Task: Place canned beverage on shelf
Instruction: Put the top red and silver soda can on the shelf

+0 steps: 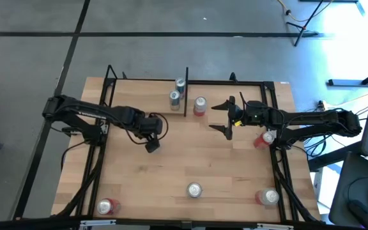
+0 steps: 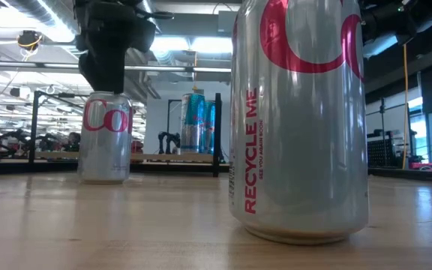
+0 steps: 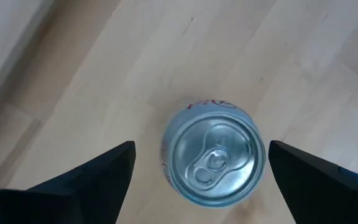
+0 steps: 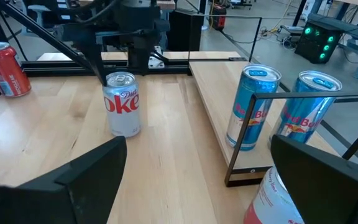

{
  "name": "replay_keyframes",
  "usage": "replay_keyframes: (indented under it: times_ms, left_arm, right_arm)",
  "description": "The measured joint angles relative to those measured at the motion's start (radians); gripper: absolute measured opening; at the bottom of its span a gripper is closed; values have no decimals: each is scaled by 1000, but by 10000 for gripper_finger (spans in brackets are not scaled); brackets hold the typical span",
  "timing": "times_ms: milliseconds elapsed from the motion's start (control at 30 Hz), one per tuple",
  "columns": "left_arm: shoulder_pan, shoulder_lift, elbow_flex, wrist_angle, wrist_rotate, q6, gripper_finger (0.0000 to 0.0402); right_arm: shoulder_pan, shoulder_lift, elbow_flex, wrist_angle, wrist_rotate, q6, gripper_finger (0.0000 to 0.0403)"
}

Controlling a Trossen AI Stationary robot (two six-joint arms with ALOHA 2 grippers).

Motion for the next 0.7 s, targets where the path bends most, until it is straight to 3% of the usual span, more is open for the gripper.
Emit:
replay_keyframes:
  times_ms: [433,700]
  left_arm:
    - [0,64,-50,62,28,37,349]
    - [0,90,-43,47,43,162,263]
  right_arm:
    - [0,0,0,3,0,0,386]
    - [0,22,1,16,0,0,386]
